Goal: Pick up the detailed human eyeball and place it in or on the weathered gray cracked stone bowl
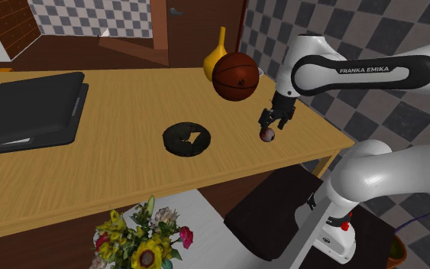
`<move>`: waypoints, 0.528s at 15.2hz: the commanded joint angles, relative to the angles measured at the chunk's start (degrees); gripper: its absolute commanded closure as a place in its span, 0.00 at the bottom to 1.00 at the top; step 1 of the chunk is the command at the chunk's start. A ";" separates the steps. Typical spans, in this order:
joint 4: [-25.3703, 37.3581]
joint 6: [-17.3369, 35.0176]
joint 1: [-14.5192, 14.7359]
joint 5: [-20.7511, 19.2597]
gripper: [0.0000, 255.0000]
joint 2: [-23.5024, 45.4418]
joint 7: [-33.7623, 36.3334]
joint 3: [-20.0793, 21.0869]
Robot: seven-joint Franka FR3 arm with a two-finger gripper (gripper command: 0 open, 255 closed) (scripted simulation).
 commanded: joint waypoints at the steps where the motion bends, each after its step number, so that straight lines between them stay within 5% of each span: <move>1: -1.45 1.92 0.09 0.12 0.00 0.44 0.04 0.13; 8: -3.07 4.29 0.18 0.25 0.00 1.20 0.01 0.21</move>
